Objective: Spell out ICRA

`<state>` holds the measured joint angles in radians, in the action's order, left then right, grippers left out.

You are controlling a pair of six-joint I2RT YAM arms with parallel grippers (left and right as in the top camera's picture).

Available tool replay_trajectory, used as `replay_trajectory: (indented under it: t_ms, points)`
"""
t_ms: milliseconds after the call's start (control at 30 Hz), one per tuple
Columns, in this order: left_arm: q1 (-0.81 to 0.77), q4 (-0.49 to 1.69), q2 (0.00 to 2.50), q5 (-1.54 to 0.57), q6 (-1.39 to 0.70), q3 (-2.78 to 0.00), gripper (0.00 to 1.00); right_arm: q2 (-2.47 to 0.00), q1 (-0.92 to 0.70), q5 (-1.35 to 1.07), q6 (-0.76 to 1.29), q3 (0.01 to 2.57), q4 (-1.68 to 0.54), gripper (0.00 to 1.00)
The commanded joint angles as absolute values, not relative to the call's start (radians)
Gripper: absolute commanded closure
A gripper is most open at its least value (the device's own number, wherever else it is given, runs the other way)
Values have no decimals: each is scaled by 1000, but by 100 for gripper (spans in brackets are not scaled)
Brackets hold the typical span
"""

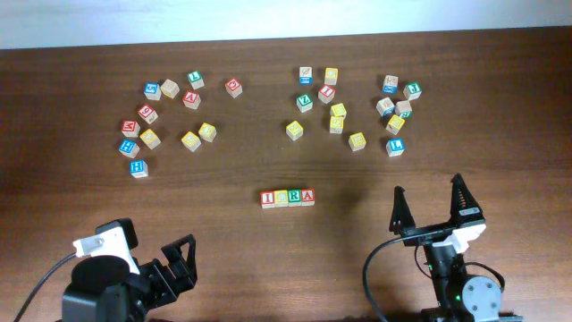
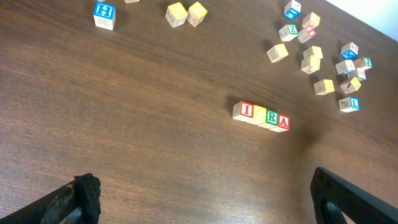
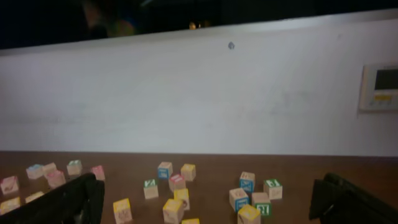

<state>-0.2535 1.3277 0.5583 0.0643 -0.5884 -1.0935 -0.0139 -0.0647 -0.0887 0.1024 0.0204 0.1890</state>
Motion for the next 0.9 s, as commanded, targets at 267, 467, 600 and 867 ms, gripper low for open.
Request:
replay_trajectory:
  t_ms: [267,467,600,867]
  points:
    - [-257,1326,555,76,-599,-1089,1,-3,-72,-152,35,6,-67,2]
    - [-257,1326,555,76,-599,-1089,1,-3,-70,-101,38,6,-72,2]
    - [-257,1326,555,76,-599,-1089,1,-3,-70,-48,37,6,-80,2]
    - [-257,1326,555,76,-599,-1089,1,-3,-36,-19,30,6,-83,2]
